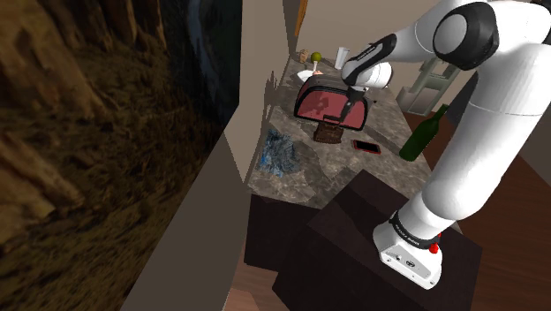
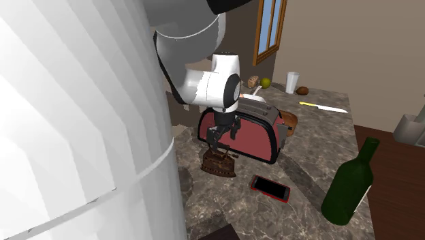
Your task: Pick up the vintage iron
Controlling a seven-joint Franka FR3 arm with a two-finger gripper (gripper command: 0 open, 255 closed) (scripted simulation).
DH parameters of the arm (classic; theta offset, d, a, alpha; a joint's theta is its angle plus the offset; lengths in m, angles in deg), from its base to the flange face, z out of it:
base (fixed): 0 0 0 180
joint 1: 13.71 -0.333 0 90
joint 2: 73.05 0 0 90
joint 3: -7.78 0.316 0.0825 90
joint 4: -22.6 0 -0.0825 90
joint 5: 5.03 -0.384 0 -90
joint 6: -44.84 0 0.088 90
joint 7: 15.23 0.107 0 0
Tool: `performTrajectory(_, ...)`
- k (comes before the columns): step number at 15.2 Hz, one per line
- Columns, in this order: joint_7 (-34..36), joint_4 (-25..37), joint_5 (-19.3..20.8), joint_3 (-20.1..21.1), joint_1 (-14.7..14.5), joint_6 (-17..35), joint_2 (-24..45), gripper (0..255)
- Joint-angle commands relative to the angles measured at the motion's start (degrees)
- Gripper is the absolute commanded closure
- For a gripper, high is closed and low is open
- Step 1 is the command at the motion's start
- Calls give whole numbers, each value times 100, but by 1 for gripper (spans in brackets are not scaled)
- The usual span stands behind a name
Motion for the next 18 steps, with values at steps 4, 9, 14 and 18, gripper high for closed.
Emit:
performTrajectory(4, -549, 595, -493, 236, 380, 212, 822, 0)
performTrajectory(9, -684, 594, -695, 382, 490, 492, 1119, 0)
performTrajectory(14, -703, 591, -719, 400, 506, 529, 1154, 255)
performTrajectory(18, -702, 589, -718, 400, 504, 529, 1152, 255)
